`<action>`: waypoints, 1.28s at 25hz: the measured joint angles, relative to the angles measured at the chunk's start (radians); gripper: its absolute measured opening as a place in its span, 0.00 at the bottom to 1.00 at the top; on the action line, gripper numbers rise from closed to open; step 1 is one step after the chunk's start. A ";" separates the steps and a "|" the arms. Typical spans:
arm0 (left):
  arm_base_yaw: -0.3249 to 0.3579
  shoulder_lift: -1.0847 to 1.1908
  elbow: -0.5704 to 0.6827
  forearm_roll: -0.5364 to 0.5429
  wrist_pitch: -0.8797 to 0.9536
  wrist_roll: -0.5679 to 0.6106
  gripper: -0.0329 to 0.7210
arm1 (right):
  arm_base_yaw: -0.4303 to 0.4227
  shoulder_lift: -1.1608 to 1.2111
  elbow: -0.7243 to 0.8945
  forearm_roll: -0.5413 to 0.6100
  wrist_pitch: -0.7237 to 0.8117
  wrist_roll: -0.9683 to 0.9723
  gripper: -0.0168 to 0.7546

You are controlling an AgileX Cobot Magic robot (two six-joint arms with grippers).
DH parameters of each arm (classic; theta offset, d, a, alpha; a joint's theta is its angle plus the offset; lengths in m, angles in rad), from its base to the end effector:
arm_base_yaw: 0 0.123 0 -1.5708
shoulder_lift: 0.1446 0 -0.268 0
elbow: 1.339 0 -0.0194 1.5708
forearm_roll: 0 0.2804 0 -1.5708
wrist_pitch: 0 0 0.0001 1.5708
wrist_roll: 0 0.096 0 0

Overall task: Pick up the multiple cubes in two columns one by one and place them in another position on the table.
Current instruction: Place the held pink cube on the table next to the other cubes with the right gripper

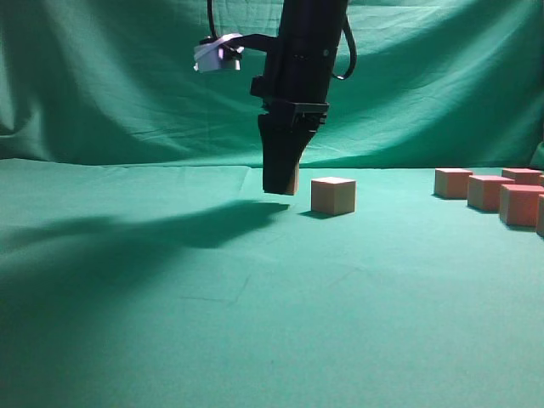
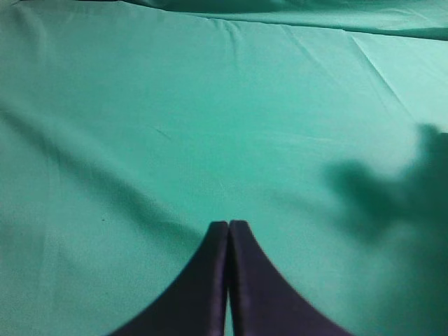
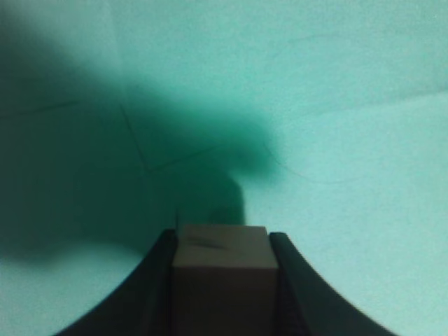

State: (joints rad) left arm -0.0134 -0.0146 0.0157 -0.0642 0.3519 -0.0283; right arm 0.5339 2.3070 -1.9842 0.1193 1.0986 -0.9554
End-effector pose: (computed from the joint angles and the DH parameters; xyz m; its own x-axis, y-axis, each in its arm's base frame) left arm 0.1045 -0.0035 0.1759 -0.2641 -0.0849 -0.9608 0.0114 0.9958 -0.0911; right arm 0.4308 0.2665 0.1542 -0.1056 -0.9679 -0.2280 -0.9832 0.1360 -0.1220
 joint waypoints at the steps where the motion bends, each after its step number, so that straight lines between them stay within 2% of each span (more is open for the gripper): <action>1: 0.000 0.000 0.000 0.000 0.000 0.000 0.04 | 0.000 0.000 0.000 0.000 0.000 0.000 0.36; 12: 0.000 0.000 0.000 0.000 0.000 0.000 0.04 | 0.000 0.030 -0.005 0.030 0.005 0.000 0.36; 32: 0.000 0.000 0.000 0.000 0.000 0.000 0.04 | 0.000 0.032 -0.006 0.016 0.003 0.000 0.36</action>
State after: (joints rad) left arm -0.0134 -0.0146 0.0157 -0.0642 0.3519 -0.0283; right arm 0.5339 2.3390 -1.9898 0.1351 1.1016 -0.9554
